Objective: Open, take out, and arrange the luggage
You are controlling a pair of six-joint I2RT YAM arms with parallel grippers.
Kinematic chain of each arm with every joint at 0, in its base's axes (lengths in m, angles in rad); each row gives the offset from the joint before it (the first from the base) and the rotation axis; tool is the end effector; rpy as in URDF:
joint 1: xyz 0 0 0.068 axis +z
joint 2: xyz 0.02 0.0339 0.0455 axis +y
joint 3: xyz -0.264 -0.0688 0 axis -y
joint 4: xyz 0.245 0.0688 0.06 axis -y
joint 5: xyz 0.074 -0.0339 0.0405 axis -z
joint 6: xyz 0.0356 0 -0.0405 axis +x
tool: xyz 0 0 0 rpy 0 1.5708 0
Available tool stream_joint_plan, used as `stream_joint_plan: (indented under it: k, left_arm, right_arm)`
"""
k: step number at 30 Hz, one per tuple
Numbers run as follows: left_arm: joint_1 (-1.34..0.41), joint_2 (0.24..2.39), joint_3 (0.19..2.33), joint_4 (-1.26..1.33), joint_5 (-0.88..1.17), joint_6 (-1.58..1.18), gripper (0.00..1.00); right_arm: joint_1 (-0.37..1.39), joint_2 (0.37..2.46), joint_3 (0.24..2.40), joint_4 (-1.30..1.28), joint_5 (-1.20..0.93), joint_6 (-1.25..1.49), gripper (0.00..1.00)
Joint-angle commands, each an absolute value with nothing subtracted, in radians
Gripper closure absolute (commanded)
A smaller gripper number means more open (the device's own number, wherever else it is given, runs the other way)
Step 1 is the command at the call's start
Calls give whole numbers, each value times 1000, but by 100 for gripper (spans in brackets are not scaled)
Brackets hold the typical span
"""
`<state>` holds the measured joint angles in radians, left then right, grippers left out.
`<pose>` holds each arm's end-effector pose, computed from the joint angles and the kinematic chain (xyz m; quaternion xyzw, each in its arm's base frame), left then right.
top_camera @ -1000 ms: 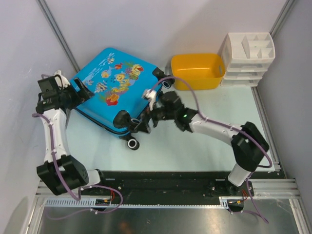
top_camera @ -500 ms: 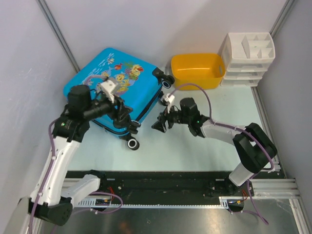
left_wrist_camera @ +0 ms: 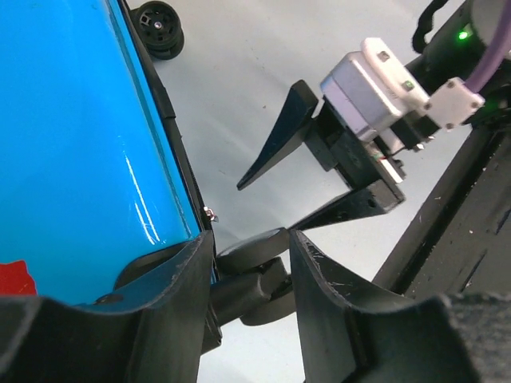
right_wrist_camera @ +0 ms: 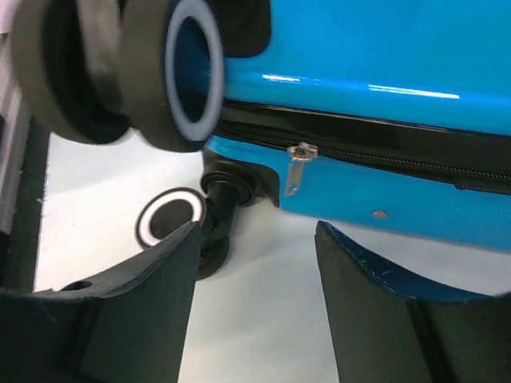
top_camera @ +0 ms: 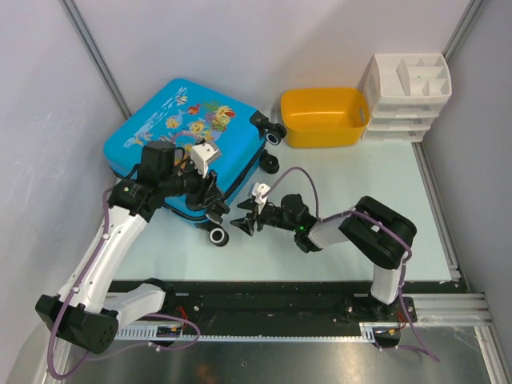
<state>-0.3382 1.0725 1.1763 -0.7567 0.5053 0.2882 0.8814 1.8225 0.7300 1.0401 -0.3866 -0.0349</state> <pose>0.1969 -0.0875 0.3666 0.3728 0.7917 -0.2348 0.4232 0.2177 0.2853 0.1737 -0.4334 0.5800 0.4045 0.5587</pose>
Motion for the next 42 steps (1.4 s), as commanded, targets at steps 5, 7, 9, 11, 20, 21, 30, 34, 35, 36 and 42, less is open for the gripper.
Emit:
stream_joint_plan:
  k: [5, 7, 9, 11, 20, 21, 30, 34, 35, 36, 42]
  left_arm:
    - [-345, 1081, 1186, -752, 607, 290, 54]
    - [-344, 1083, 1192, -753, 612, 273, 54]
    - [-341, 1089, 1198, -753, 612, 264, 54]
    - [-341, 1088, 1198, -753, 612, 265, 54]
    - [-341, 1094, 1190, -753, 606, 281, 54]
    - [-341, 1095, 1195, -752, 601, 285, 54]
    - [-341, 1068, 1224, -770, 565, 441, 31]
    - [-344, 1057, 1282, -882, 583, 638, 9]
    - [-348, 1061, 1308, -944, 583, 693, 6]
    - [-359, 1066, 1315, -966, 580, 715, 5]
    - [-474, 1126, 1325, -977, 451, 692, 14]
  right_arm:
    - [879, 1988, 807, 1390, -328, -75, 41]
    - [881, 2025, 833, 1404, -322, -58, 42]
    - [890, 2049, 867, 1417, -301, -49, 43]
    - [894, 2077, 896, 1419, -291, -37, 44]
    - [908, 2117, 928, 1425, -255, -49, 59]
    - [908, 2118, 930, 1428, -258, -49, 61]
    - [910, 2103, 930, 1433, -281, -69, 96]
    - [887, 2073, 928, 1388, -276, -52, 100]
    - [882, 2066, 927, 1376, -276, -49, 100]
    - [879, 2060, 928, 1349, -282, -49, 100]
    - [825, 2016, 919, 1259, -282, -52, 100]
